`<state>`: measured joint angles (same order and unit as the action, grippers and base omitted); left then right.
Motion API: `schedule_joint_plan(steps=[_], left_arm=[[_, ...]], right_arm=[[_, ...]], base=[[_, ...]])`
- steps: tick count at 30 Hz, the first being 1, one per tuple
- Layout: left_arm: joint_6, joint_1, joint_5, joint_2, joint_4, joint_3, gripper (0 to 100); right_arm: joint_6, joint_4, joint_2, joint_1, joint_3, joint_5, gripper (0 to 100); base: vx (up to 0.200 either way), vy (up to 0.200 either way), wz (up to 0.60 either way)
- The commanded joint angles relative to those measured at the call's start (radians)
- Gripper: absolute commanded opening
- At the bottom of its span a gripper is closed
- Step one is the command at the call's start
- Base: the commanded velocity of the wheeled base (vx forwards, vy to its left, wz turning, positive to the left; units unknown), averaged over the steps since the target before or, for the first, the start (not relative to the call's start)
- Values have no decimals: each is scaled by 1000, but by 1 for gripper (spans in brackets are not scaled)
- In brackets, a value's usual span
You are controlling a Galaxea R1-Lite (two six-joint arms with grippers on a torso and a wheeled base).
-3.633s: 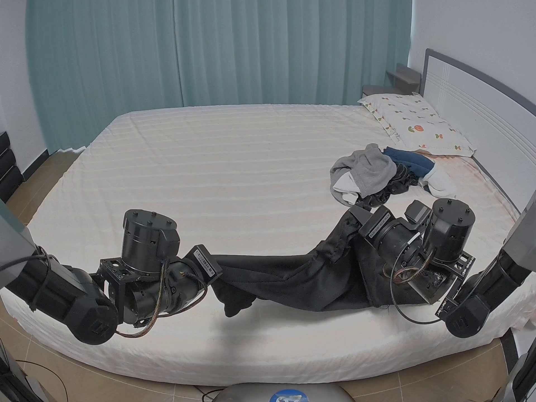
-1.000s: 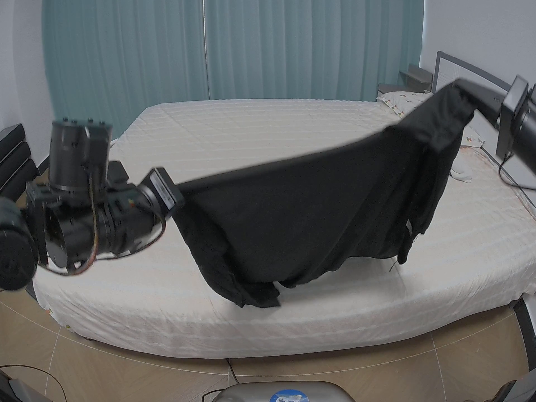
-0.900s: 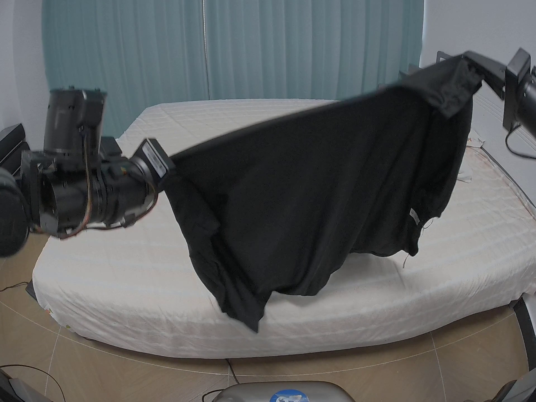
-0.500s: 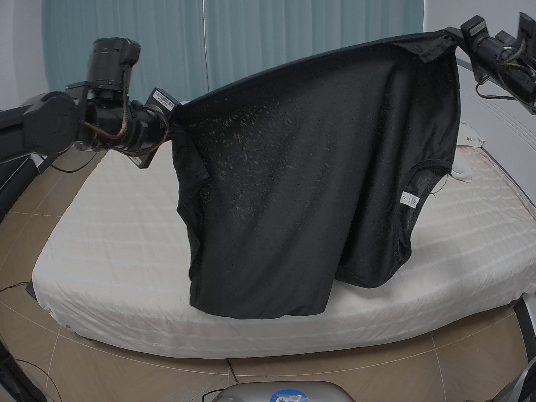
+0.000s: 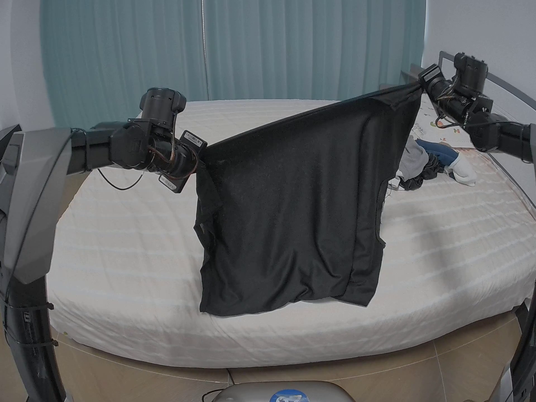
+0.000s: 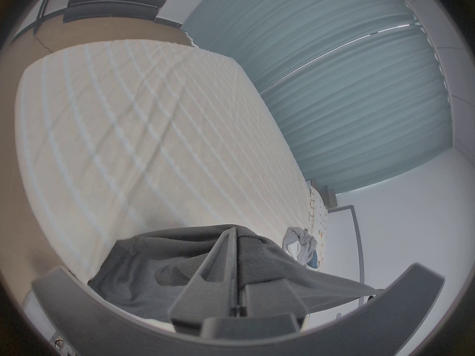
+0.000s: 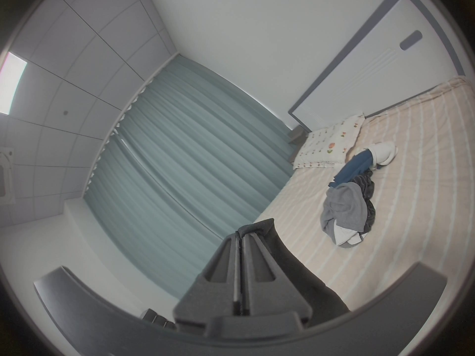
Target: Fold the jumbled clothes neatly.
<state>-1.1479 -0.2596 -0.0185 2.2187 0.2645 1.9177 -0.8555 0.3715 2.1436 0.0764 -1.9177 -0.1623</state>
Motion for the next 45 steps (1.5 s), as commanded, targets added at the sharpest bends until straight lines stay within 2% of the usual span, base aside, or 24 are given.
schedule_joint_plan(steps=[1, 6, 11, 16, 21, 27, 28, 29, 37, 40, 44, 45], left_arm=[[-21, 2, 8, 147, -8, 82, 0], [-21, -1, 45, 211, -73, 82, 0], [-21, -6, 45, 276, -128, 82, 0], [-21, -4, 42, 318, -171, 82, 0], [-19, -6, 35, 375, -252, 82, 0], [-18, -7, -1, 430, -327, 82, 0], [-18, -9, -1, 434, -329, 82, 100], [-16, -9, -3, 446, -335, 82, 100], [-9, 0, -9, 464, -332, 82, 100], [-9, 26, -54, 457, -329, 82, 100], [-9, 51, -69, 449, -310, 82, 100], [-7, 62, -69, 440, -286, 82, 100]], right_arm=[[3, 29, 137, 20, 5, -29, 0], [3, 58, 191, 25, 54, -42, 0], [10, 106, 236, 46, 129, -42, 0], [39, 159, 295, 60, 177, -45, 0], [50, 201, 391, 72, 169, -97, 0], [53, 214, 443, 74, 174, -95, 0], [55, 214, 447, 74, 175, -95, 0], [64, 213, 461, 80, 181, -94, 100], [99, 213, 483, 95, 253, -86, 100], [99, 204, 446, 80, 293, -83, 100], [99, 202, 383, 63, 362, -43, 100], [99, 202, 351, 59, 404, -14, 100]], base=[[200, 0, 0], [200, 0, 0], [200, 0, 0], [0, 0, 0], [0, 0, 0], [0, 0, 0], [0, 0, 0], [0, 0, 0], [0, 0, 0], [0, 0, 0], [0, 0, 0], [0, 0, 0]])
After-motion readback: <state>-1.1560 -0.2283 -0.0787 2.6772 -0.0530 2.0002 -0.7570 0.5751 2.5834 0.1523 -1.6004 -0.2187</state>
